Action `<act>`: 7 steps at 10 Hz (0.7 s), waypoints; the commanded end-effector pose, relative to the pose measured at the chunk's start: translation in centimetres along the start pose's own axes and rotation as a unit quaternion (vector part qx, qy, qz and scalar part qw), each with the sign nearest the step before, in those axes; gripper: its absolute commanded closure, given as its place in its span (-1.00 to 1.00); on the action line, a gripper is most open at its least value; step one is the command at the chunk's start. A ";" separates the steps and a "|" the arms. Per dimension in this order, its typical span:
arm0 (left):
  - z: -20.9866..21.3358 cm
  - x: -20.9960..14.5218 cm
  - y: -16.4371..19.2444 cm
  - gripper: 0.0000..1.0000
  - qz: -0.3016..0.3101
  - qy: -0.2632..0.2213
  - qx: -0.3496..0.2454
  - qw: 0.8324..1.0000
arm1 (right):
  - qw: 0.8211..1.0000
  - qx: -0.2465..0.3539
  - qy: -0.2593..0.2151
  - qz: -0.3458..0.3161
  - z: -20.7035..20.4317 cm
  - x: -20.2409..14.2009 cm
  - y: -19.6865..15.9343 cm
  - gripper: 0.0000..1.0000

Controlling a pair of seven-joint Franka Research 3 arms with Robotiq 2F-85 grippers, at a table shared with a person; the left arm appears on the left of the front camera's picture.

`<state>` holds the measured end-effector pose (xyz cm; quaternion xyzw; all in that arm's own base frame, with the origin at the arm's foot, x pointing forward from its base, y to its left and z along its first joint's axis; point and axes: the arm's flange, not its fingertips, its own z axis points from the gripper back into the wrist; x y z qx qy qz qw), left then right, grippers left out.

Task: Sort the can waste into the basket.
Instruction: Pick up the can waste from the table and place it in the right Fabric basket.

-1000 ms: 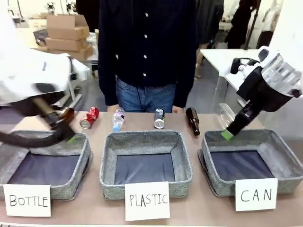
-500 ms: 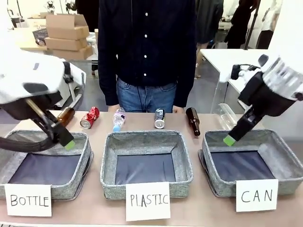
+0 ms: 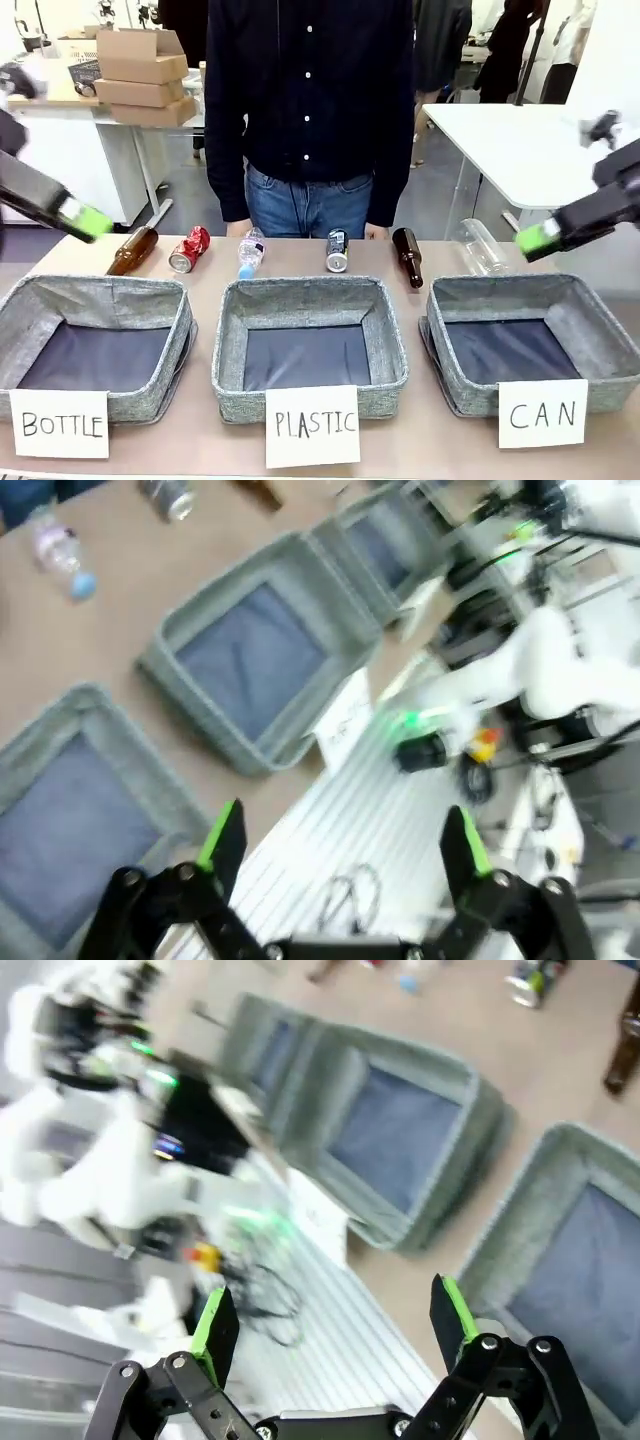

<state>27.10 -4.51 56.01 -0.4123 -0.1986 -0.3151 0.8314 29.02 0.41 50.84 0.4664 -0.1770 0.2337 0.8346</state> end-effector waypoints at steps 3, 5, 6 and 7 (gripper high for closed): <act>2.0 -5.1 5.2 -1.00 0.182 -0.166 -0.172 0.954 | 0.962 0.179 -0.156 -0.137 0.4 -1.5 -2.6 -1.00; 0.8 -4.0 5.4 -1.00 0.202 -0.147 -0.149 0.957 | 0.967 0.129 -0.152 -0.155 0.2 -1.0 -2.3 -1.00; 0.1 -2.4 4.0 -1.00 0.238 -0.090 -0.037 0.966 | 0.960 0.185 -0.150 -0.147 2.8 -0.1 -3.4 -1.00; 4.9 -3.0 7.8 -1.00 0.202 -0.162 -0.179 0.949 | 0.960 0.185 -0.150 -0.147 2.8 -0.1 -3.4 -1.00</act>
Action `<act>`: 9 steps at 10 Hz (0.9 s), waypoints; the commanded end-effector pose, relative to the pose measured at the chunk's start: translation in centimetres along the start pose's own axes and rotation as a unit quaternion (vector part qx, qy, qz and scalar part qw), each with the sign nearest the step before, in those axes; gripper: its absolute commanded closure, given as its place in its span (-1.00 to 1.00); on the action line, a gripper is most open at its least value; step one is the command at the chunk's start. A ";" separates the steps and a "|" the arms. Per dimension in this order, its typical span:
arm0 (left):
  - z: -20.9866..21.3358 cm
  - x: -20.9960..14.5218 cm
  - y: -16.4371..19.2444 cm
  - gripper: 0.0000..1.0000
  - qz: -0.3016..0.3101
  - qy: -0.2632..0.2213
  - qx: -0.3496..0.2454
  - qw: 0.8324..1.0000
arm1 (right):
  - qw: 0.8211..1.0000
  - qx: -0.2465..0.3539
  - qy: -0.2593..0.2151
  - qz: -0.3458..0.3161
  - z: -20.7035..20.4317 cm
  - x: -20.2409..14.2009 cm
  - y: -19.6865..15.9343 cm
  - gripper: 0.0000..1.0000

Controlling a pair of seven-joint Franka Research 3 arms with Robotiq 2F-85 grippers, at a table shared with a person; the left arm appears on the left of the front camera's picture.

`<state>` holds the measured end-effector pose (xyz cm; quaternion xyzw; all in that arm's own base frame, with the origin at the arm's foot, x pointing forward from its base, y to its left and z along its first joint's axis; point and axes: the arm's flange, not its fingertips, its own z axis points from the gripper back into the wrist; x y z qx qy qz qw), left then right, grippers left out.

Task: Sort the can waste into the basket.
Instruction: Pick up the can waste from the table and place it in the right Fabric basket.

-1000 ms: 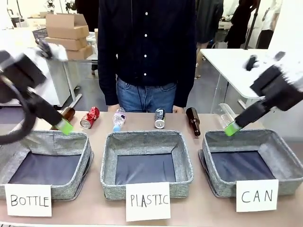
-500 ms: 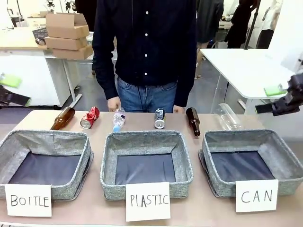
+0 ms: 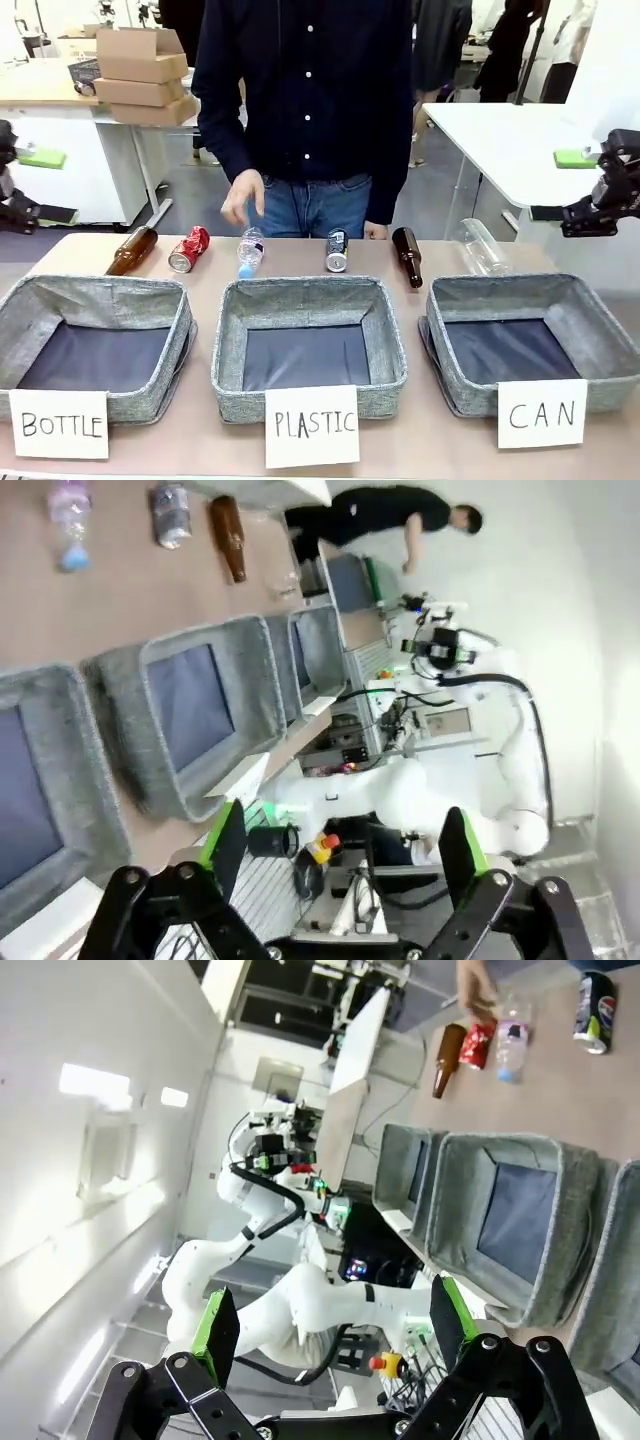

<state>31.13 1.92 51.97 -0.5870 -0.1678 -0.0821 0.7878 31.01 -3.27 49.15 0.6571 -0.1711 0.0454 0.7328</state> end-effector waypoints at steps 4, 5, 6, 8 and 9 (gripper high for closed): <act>2.5 -0.6 -0.4 -1.00 -0.019 -0.012 -0.061 0.998 | 1.000 0.014 0.002 0.022 0.4 -0.1 0.7 -1.00; 2.5 -0.6 -0.4 -1.00 -0.019 -0.012 -0.061 0.998 | 1.000 0.004 0.008 0.004 0.7 -0.7 0.6 -1.00; 2.5 -0.6 -0.4 -1.00 -0.019 -0.012 -0.061 0.998 | 0.997 -0.077 0.025 -0.009 -1.7 0.9 1.5 -1.00; 2.5 -0.6 -0.4 -1.00 -0.019 -0.012 -0.061 0.998 | 0.976 -0.185 0.105 0.042 -8.1 6.2 3.7 -1.00; 2.5 -0.6 -0.4 -1.00 -0.019 -0.012 -0.061 0.998 | 0.941 -0.329 0.075 0.025 -11.8 9.4 3.5 -1.00</act>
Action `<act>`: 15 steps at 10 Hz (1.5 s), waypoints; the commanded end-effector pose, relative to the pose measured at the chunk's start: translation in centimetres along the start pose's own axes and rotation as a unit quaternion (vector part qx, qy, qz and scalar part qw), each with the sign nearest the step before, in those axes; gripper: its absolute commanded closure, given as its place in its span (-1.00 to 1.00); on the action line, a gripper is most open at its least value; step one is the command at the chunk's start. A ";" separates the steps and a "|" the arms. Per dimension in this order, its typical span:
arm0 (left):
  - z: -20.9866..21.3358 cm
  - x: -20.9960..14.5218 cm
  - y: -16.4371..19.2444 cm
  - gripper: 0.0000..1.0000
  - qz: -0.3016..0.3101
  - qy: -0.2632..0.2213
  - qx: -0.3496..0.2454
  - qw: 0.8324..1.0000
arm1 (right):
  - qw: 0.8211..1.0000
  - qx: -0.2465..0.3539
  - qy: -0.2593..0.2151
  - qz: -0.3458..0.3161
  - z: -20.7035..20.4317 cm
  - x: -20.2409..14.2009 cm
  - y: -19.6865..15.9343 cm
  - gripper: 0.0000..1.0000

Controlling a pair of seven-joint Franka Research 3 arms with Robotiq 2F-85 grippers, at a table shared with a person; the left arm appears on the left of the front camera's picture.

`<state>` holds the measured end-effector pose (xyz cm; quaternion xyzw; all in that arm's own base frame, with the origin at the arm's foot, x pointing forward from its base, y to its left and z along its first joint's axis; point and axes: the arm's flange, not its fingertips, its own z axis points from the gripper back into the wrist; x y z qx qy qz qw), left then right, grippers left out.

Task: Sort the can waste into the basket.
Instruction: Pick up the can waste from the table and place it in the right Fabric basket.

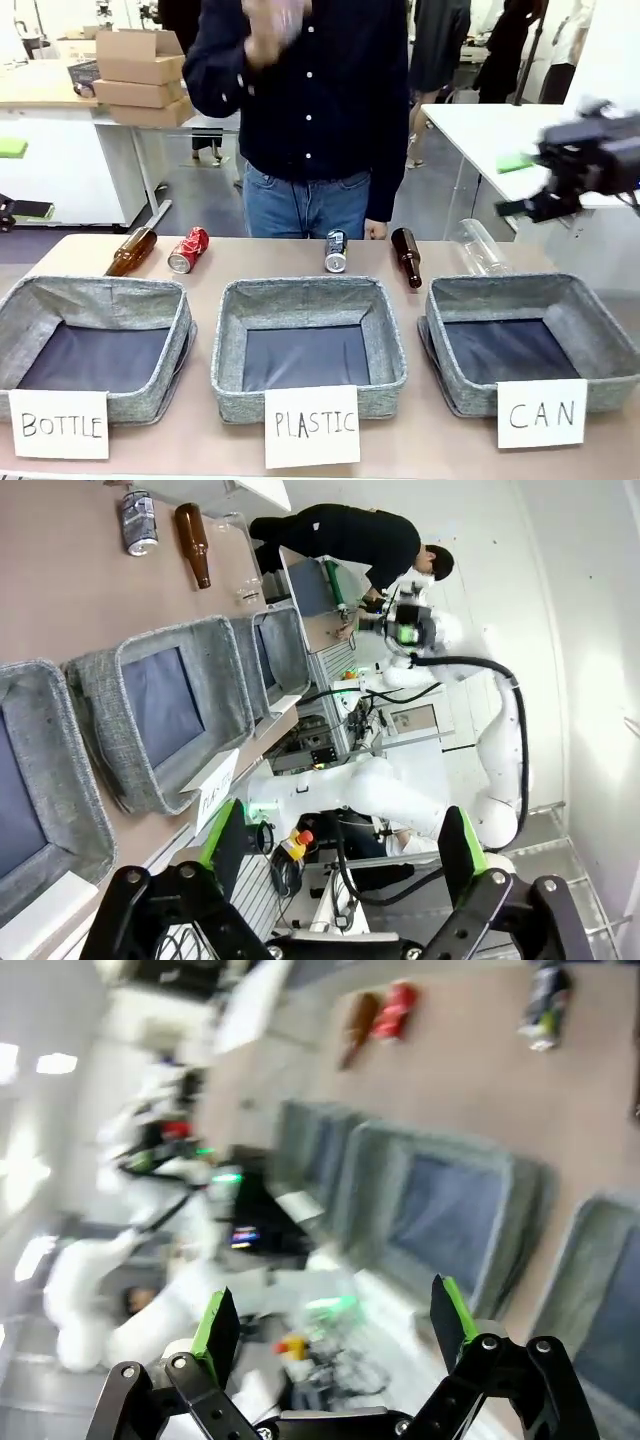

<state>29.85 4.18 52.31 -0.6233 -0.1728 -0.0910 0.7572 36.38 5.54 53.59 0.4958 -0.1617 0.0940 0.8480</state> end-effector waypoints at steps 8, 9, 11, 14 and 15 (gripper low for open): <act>0.0 0.3 -0.3 -1.00 -0.013 -0.005 -0.013 1.000 | 0.988 -0.154 -0.002 0.002 -6.6 6.8 1.5 -1.00; 0.0 0.3 -0.3 -1.00 -0.013 -0.005 -0.013 1.000 | 0.988 -0.154 -0.002 0.002 -6.6 6.8 1.5 -1.00; 0.0 0.3 -0.3 -1.00 -0.013 -0.005 -0.013 1.000 | 0.988 -0.154 -0.002 0.002 -6.6 6.8 1.5 -1.00; 0.0 0.3 -0.3 -1.00 -0.013 -0.005 -0.013 1.000 | 0.988 -0.154 -0.002 0.002 -6.6 6.8 1.5 -1.00; 0.0 0.3 -0.3 -1.00 -0.013 -0.005 -0.013 1.000 | 0.988 -0.154 -0.002 0.002 -6.6 6.8 1.5 -1.00</act>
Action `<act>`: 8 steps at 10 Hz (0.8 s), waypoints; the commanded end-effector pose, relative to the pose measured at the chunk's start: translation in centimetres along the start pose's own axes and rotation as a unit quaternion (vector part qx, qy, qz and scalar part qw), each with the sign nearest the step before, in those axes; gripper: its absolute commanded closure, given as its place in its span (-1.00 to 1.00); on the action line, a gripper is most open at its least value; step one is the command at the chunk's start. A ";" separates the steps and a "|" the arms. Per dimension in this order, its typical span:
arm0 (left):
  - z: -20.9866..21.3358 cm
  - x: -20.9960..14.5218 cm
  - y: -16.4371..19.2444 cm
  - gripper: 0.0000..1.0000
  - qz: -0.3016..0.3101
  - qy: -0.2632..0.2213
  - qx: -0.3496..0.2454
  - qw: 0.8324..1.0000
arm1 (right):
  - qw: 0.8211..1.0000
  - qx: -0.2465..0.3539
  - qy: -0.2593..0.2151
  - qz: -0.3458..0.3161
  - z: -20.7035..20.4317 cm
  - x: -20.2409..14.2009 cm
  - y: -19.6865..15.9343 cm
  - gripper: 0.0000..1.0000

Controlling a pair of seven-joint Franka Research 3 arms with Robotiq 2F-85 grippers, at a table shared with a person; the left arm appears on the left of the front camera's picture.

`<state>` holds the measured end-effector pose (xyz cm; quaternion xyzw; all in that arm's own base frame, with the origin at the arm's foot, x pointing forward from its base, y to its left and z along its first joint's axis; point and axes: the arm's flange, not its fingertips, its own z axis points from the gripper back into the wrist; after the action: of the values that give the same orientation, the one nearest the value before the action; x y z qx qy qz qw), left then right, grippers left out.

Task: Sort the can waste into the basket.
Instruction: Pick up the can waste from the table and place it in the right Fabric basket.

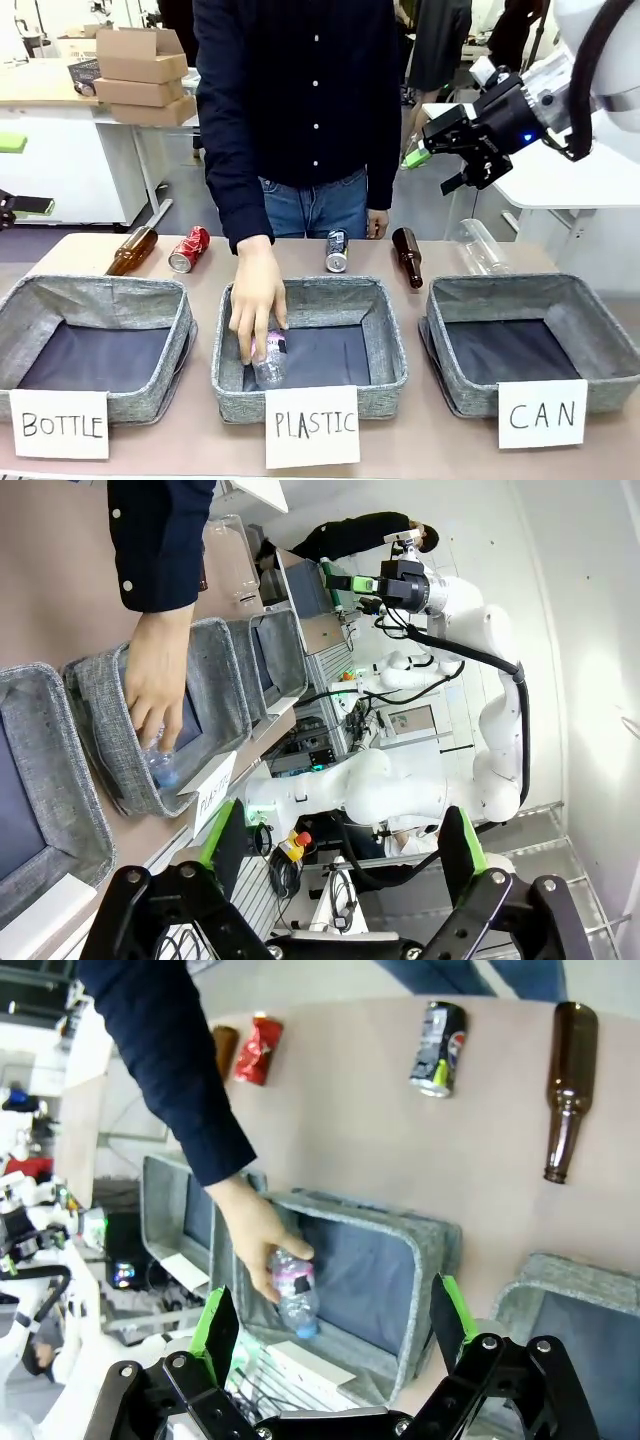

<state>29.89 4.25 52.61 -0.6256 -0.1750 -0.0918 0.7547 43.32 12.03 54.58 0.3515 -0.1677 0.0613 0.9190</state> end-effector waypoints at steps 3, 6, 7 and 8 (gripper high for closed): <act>-0.1 0.1 -0.1 -1.00 -0.011 -0.003 -0.010 1.000 | 1.000 0.010 -0.007 0.009 -0.2 0.0 -0.2 -1.00; -0.1 0.1 -0.1 -1.00 -0.011 -0.003 -0.010 1.000 | 0.999 -0.037 -0.021 -0.024 -2.2 2.2 0.4 -1.00; -0.1 0.1 -0.1 -1.00 -0.011 -0.003 -0.010 1.000 | 0.995 -0.095 -0.004 -0.033 -7.3 6.0 0.9 -1.00; -0.1 0.1 -0.1 -1.00 -0.011 -0.003 -0.010 1.000 | 0.991 -0.130 0.020 -0.034 -12.1 8.8 1.1 -1.00</act>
<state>29.92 4.25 52.57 -0.6256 -0.1744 -0.0916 0.7549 48.80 16.87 51.08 0.2894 -0.1721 0.0352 0.9410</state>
